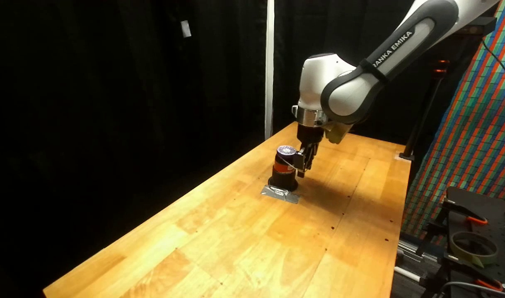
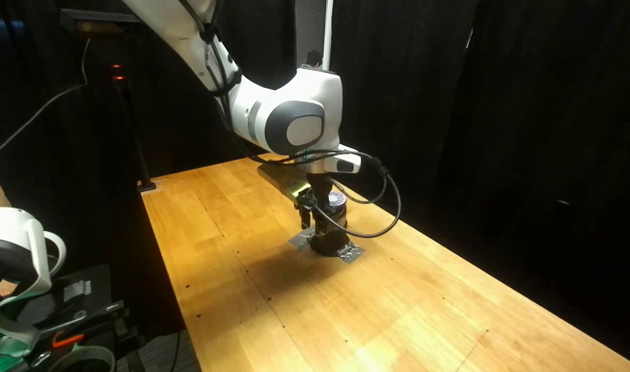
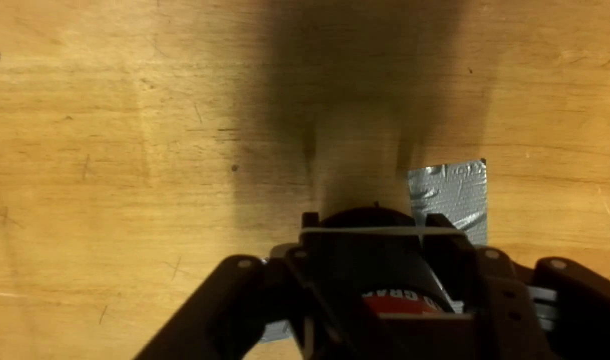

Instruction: Put the rubber band around the jar.

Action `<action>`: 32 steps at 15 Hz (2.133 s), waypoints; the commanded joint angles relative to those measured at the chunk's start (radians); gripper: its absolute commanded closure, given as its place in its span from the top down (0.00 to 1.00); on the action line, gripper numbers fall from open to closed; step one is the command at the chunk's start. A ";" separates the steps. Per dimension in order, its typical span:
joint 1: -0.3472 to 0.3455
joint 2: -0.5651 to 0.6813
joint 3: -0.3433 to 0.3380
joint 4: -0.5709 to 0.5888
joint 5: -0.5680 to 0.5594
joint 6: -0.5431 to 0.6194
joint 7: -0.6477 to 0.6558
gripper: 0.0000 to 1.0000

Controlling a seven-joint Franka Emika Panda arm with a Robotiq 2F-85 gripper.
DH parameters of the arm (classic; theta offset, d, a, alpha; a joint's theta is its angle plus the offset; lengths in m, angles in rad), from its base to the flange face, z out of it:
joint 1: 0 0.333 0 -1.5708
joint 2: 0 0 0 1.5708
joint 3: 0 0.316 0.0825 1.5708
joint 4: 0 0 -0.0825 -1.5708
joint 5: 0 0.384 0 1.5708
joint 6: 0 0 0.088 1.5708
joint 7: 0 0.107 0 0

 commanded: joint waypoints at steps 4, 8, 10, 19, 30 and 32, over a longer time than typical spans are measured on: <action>0.069 -0.140 -0.080 -0.274 -0.081 0.362 0.189 0.09; 0.176 -0.127 -0.223 -0.357 -0.116 0.660 0.346 0.08; 0.299 -0.099 -0.372 -0.379 -0.116 0.791 0.399 0.10; 0.478 -0.039 -0.509 -0.471 0.009 1.067 0.411 0.07; -0.001 0.012 0.026 -0.513 0.175 1.466 0.266 0.08; -0.026 0.033 0.047 -0.512 0.177 1.523 0.268 0.08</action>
